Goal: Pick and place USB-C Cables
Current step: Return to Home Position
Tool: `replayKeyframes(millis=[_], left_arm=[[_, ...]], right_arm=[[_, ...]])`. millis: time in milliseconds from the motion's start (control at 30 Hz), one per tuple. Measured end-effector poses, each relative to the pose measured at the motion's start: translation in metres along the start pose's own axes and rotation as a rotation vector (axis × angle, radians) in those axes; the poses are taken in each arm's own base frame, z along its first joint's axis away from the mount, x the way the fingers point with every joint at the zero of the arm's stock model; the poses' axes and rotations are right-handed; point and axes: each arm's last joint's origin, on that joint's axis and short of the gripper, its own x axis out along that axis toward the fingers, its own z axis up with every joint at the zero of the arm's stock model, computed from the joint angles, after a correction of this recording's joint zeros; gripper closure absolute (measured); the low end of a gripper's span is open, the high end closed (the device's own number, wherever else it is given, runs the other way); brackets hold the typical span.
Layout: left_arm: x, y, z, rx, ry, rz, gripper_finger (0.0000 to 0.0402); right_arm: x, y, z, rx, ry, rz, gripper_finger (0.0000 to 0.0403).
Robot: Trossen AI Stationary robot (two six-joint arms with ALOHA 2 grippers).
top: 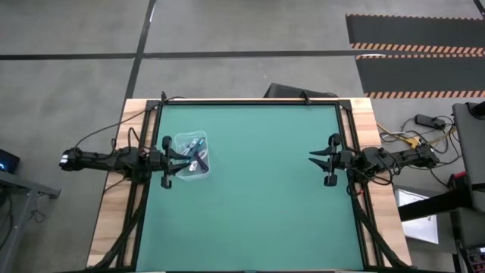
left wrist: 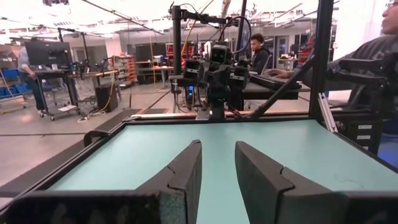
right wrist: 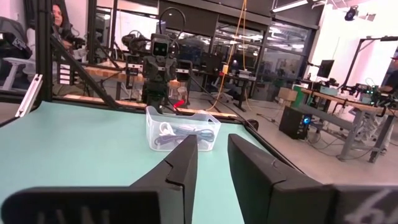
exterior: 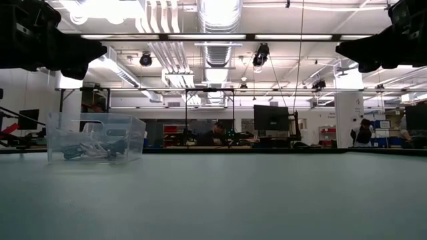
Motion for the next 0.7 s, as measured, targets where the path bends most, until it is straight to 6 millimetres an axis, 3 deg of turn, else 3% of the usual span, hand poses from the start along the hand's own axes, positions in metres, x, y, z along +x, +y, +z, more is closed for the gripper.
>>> replayKeyframes(millis=[700], left_arm=[[0.0000,0.0000,0.0000,0.000,0.000,0.000,0.0320]], right_arm=[[0.0000,0.0000,0.0000,0.001,0.000,0.000,0.0327]])
